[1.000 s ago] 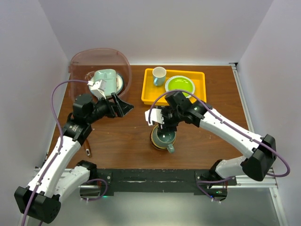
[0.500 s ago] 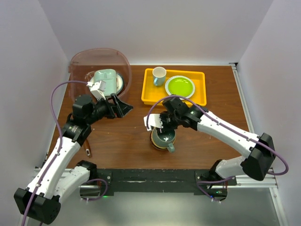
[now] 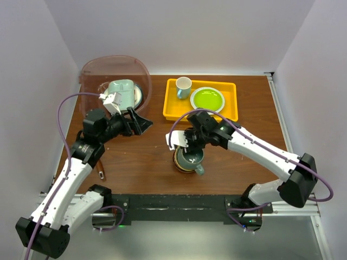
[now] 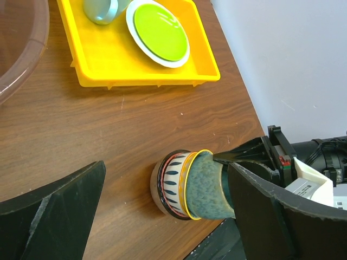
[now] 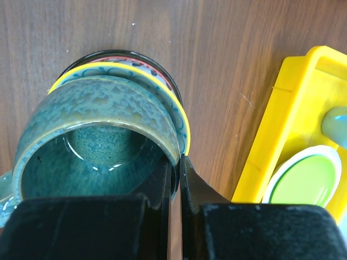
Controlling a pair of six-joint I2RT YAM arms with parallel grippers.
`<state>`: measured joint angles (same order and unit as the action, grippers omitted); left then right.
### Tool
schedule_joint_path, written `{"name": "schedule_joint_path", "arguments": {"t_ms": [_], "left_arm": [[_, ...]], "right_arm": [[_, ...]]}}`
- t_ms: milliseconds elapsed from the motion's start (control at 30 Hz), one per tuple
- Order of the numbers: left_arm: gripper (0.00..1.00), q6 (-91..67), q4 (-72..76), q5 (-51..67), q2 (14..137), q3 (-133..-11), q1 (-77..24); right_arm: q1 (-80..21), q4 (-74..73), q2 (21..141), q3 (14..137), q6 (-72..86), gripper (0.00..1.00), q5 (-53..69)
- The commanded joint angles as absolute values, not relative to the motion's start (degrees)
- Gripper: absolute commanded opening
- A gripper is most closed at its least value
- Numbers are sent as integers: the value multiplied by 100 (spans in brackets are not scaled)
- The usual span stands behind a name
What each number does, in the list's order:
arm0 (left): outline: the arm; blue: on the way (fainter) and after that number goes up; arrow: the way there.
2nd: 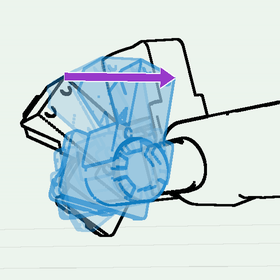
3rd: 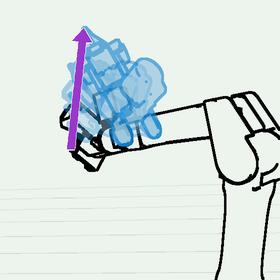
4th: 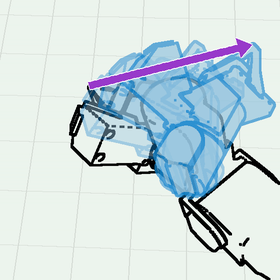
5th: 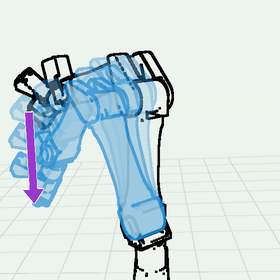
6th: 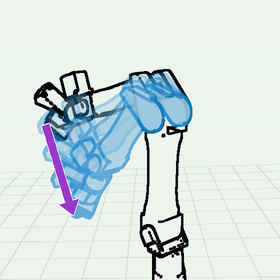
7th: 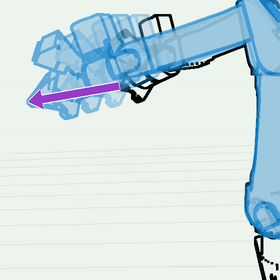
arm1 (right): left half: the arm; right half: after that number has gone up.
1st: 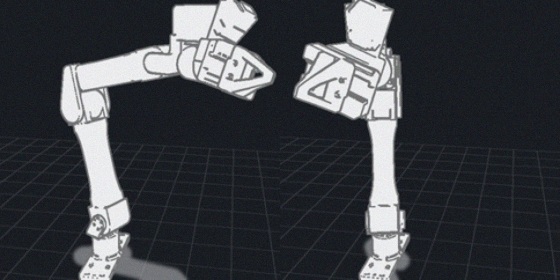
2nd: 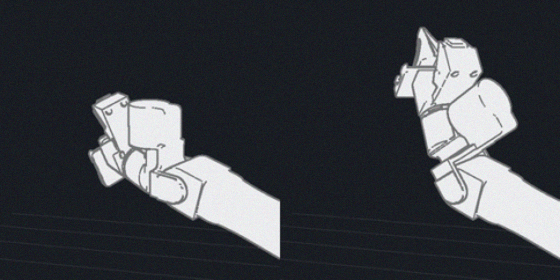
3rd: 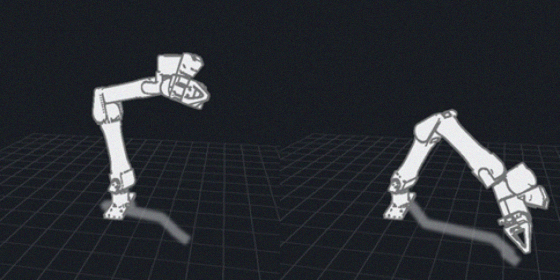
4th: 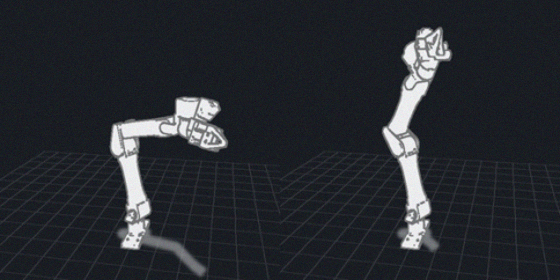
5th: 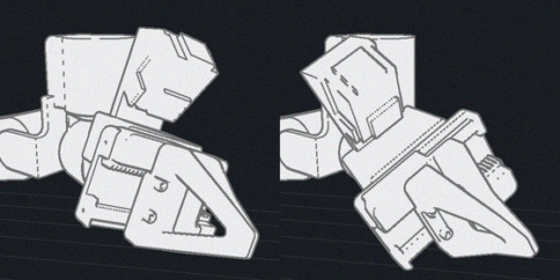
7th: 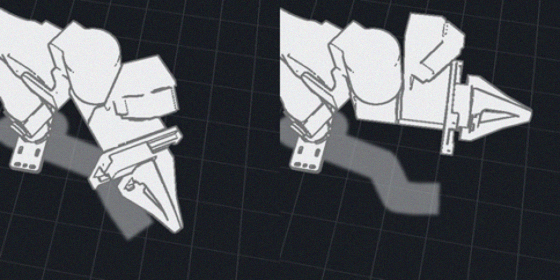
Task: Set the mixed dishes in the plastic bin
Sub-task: Pick up the cup at the center of the board.
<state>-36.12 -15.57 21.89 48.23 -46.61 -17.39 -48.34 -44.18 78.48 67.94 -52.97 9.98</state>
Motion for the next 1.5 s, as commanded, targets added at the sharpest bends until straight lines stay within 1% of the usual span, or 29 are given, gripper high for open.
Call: {"name": "schedule_joint_path", "arguments": {"t_ms": [0,300,600,967,1300,1467], "left_arm": [[100,-3401,-1485,2083,4702,-5001,-1775],[100,-3235,-1600,1934,4527,-5291,-1775],[100,-3155,-1670,1898,4491,-5511,-1775],[100,-3313,-1591,1986,4614,-5678,-1775],[100,-3498,-1582,2013,4834,-5783,-1819],[100,-3498,-1573,1855,4974,-5783,-2030]], "right_arm": [[-4825,-4684,7541,7461,-5194,0,1142],[-4702,-4992,7479,7910,-4957,0,1327],[-4369,-5062,7506,8366,-4474,0,1494],[-4017,-5115,7971,9272,-3560,0,1389],[-3692,-4939,8393,9606,-2752,0,1274],[-3463,-4904,8639,9834,-2277,0,1406]]}}
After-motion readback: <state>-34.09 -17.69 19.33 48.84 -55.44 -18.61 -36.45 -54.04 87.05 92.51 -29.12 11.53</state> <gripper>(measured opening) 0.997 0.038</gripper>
